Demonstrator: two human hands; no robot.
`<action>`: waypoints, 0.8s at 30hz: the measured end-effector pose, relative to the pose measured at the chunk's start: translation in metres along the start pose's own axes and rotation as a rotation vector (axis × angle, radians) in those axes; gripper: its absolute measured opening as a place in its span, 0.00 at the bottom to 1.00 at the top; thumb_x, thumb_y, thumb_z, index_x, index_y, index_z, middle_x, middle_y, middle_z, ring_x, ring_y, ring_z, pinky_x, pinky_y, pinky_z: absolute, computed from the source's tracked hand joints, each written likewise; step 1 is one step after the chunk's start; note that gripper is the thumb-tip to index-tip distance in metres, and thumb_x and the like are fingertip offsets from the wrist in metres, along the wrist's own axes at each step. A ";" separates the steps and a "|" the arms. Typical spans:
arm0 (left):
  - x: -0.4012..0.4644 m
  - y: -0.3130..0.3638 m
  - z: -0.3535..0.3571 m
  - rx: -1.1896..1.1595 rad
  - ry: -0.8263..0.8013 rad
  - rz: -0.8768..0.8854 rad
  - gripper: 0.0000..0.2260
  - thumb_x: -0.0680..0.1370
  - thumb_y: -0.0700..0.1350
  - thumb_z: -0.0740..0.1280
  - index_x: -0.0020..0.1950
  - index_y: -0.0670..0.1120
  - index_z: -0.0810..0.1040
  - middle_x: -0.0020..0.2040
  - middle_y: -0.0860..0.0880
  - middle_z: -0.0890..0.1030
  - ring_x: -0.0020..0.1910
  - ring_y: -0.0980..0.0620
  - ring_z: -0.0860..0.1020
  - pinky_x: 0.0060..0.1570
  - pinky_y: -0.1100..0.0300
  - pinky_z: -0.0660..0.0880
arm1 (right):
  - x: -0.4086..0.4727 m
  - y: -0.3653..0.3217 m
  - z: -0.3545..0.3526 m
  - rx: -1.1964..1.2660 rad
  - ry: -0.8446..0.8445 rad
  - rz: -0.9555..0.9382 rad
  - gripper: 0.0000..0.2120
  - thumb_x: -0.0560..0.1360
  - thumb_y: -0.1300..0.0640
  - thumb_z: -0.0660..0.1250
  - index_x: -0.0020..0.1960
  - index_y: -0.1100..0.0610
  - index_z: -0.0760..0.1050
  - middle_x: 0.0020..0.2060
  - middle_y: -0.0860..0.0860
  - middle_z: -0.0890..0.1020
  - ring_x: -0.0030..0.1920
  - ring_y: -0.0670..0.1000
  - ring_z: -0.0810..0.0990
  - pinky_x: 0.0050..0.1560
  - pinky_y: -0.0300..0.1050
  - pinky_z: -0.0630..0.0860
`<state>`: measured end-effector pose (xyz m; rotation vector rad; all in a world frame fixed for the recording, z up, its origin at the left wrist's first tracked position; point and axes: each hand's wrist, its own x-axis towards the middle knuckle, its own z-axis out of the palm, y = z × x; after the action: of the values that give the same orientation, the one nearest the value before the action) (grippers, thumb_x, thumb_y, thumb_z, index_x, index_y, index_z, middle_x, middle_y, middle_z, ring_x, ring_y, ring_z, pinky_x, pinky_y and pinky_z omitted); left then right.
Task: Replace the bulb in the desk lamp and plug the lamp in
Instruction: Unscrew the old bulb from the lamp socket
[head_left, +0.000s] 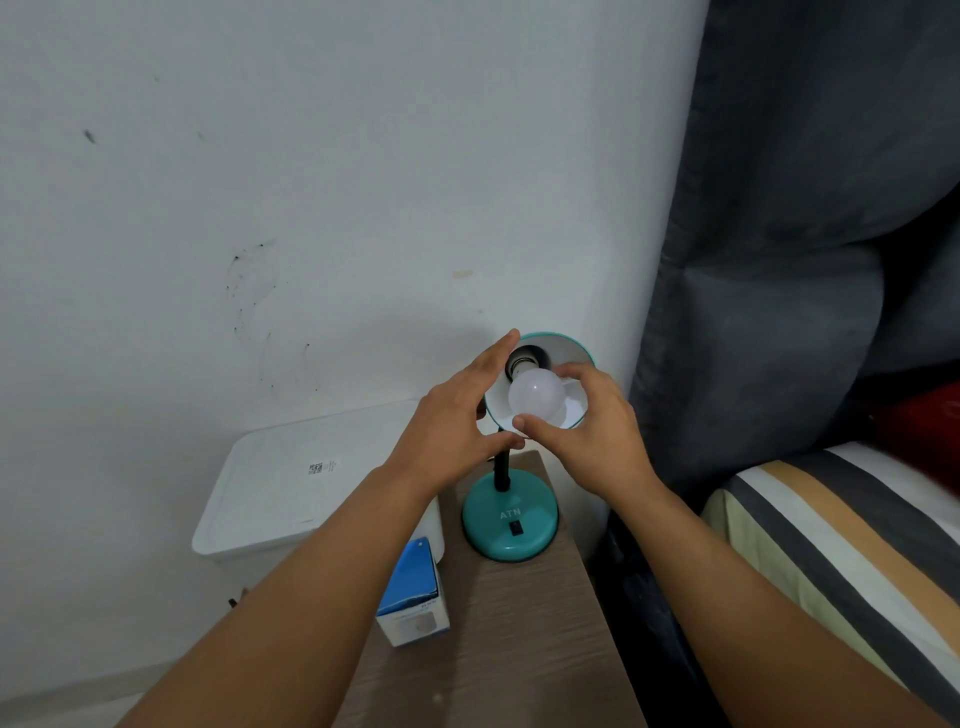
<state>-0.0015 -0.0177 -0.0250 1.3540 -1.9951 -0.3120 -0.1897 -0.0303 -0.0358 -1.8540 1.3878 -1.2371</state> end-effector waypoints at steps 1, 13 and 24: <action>0.000 0.000 0.000 0.002 -0.001 0.000 0.49 0.71 0.49 0.80 0.80 0.68 0.51 0.75 0.60 0.70 0.65 0.58 0.76 0.61 0.58 0.78 | 0.000 0.000 0.000 0.000 -0.009 -0.009 0.31 0.66 0.46 0.78 0.65 0.45 0.70 0.62 0.44 0.74 0.60 0.44 0.70 0.55 0.39 0.67; 0.000 -0.001 0.001 0.007 0.007 0.008 0.48 0.72 0.49 0.79 0.80 0.68 0.51 0.75 0.59 0.71 0.65 0.57 0.76 0.60 0.58 0.78 | 0.000 0.001 0.002 -0.004 -0.006 0.012 0.33 0.65 0.42 0.78 0.66 0.45 0.70 0.62 0.44 0.73 0.61 0.45 0.70 0.56 0.40 0.66; -0.001 -0.002 0.000 0.000 0.009 0.012 0.47 0.72 0.50 0.79 0.81 0.67 0.51 0.75 0.59 0.71 0.64 0.58 0.76 0.60 0.59 0.79 | -0.001 -0.001 0.002 0.034 -0.021 0.012 0.37 0.65 0.45 0.79 0.70 0.44 0.66 0.66 0.43 0.70 0.64 0.45 0.68 0.62 0.44 0.67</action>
<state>0.0001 -0.0181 -0.0269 1.3406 -1.9955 -0.2995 -0.1872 -0.0292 -0.0365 -1.8279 1.3569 -1.2243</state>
